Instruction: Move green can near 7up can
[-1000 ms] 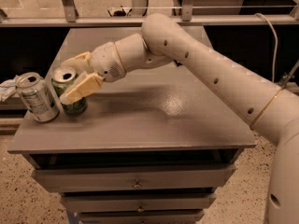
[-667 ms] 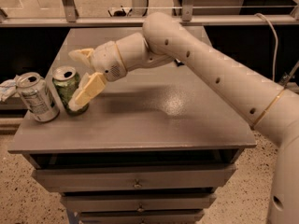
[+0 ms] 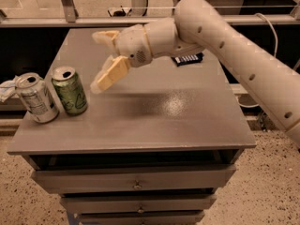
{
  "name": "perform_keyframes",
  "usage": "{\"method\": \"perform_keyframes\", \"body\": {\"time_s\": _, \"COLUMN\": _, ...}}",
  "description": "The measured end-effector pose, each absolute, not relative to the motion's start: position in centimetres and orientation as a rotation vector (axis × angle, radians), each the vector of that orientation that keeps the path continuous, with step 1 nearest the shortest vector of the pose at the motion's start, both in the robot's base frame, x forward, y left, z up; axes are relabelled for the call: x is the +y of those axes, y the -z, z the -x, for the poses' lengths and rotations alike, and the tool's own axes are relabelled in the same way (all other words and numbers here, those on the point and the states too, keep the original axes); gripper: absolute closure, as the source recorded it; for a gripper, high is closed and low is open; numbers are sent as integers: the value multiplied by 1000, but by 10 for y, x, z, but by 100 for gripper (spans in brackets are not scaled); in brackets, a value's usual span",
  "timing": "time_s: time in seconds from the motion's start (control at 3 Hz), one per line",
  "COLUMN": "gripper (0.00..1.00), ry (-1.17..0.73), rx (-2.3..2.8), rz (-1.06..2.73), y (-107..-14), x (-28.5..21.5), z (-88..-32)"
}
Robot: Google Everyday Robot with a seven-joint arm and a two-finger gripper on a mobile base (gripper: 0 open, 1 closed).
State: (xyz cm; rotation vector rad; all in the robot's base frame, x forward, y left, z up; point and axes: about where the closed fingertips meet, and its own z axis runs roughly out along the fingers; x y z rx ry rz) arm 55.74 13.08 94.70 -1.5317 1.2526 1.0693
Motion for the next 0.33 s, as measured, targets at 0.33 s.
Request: {"method": "perform_keyframes", "body": {"time_s": 0.33, "gripper": 0, "ry": -920, "rx": 1266, "rz": 1372, "y": -997, "x": 43, "z": -581}}
